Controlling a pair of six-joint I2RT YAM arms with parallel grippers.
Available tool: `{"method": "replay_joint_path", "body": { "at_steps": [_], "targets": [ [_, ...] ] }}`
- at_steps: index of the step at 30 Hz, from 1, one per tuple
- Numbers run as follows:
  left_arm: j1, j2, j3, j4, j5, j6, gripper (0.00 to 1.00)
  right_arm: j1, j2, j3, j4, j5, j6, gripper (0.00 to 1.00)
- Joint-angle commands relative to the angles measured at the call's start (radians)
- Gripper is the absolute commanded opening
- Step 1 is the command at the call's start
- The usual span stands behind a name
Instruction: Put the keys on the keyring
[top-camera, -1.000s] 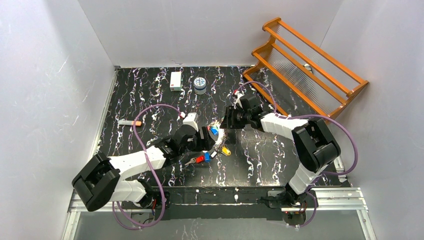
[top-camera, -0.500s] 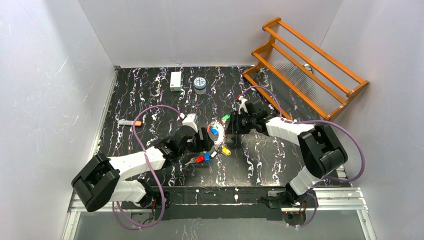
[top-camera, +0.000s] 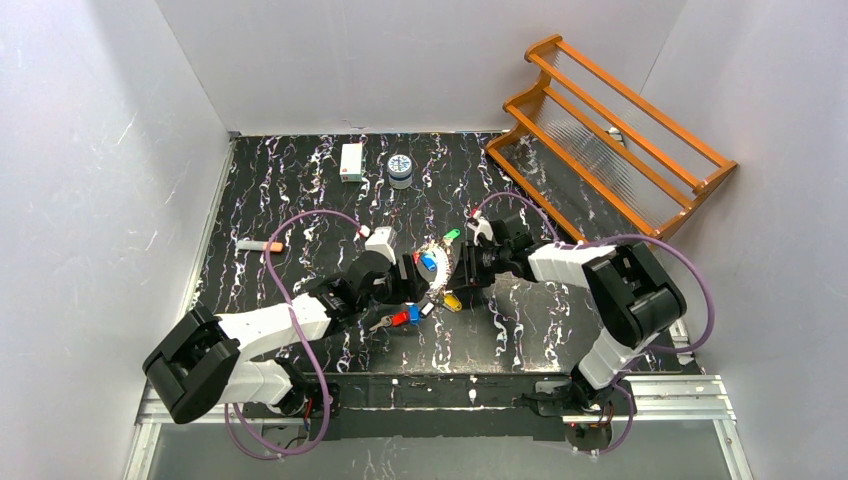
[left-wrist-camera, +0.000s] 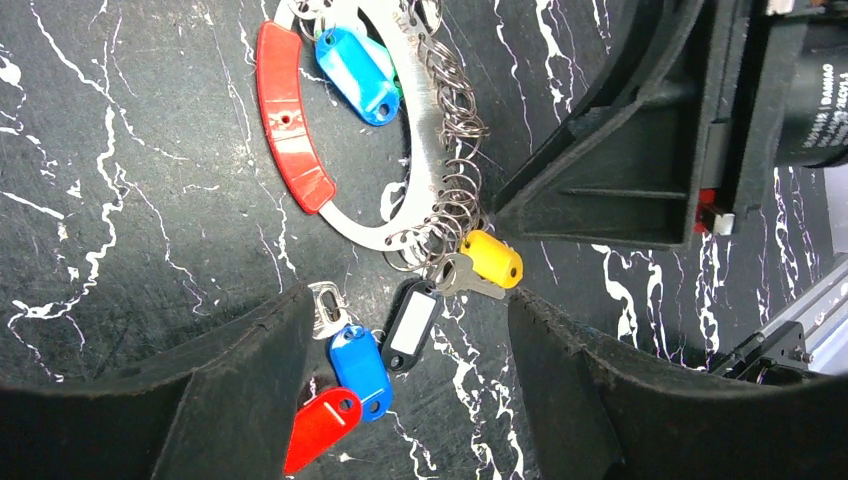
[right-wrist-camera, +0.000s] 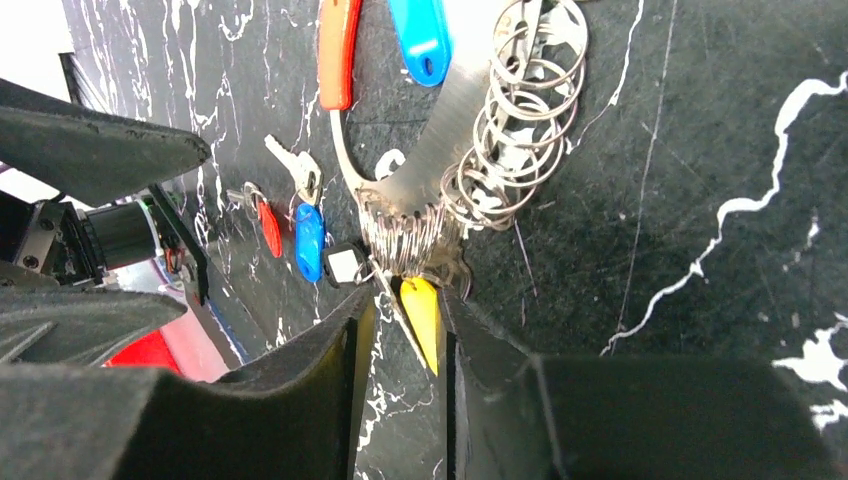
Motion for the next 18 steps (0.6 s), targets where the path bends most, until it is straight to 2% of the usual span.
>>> {"method": "replay_joint_path", "body": {
  "at_steps": [1, 7, 12, 18],
  "targets": [
    [0.004, -0.024, -0.016, 0.004, 0.0, 0.0, 0.68, 0.004, 0.047, 0.075, 0.062, -0.044, 0.02, 0.36],
    [0.004, -0.035, -0.021, -0.001, -0.005, -0.002, 0.68, 0.016, 0.101, 0.173, 0.054, -0.114, 0.021, 0.33],
    [0.004, -0.039, -0.028, -0.001, -0.01, -0.002, 0.68, 0.04, 0.083, 0.185, 0.071, -0.184, 0.017, 0.33],
    [0.004, -0.039, -0.037, 0.001, -0.017, 0.001, 0.68, 0.042, 0.017, 0.156, -0.008, -0.07, -0.027, 0.33]
  ]
}}
